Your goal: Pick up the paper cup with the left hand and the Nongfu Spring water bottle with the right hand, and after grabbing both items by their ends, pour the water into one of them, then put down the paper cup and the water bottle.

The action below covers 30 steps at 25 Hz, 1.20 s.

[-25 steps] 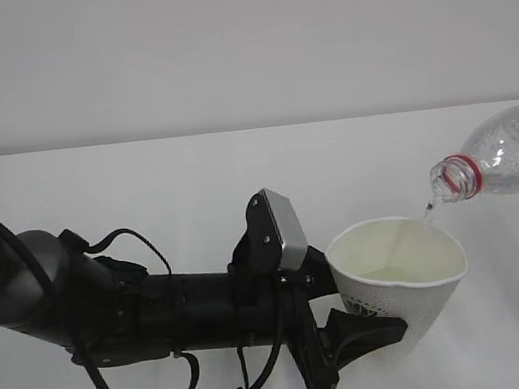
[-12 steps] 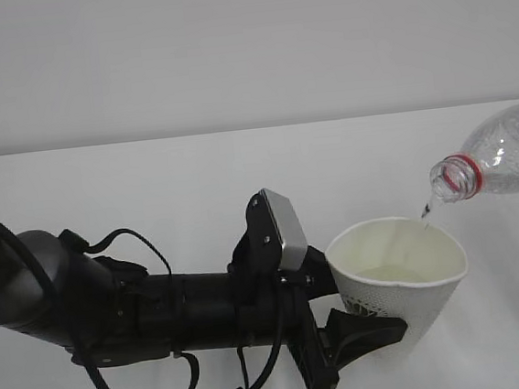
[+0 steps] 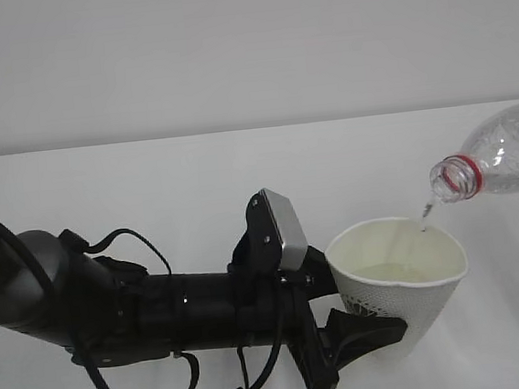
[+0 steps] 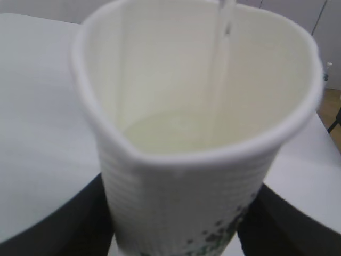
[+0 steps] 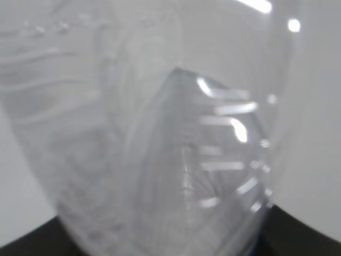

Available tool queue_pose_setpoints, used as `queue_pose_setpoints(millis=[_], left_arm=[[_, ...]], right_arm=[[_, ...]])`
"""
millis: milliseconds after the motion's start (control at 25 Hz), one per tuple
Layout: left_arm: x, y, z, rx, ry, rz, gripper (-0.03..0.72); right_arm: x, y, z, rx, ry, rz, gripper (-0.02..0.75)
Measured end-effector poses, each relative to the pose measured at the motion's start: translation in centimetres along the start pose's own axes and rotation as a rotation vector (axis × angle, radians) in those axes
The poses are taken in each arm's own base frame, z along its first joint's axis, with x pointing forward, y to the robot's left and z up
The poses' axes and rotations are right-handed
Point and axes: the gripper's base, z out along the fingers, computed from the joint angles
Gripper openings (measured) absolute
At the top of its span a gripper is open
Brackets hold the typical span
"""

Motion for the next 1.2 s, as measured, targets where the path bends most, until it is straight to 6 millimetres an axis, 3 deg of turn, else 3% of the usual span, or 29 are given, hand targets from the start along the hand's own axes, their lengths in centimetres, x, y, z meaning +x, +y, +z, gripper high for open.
queue_pose_setpoints(millis=[1200], left_arm=[[-0.05, -0.02, 0.0, 0.003, -0.006, 0.0, 0.48]], right_arm=[[0.07, -0.16, 0.06, 0.01, 0.008, -0.014, 0.388]])
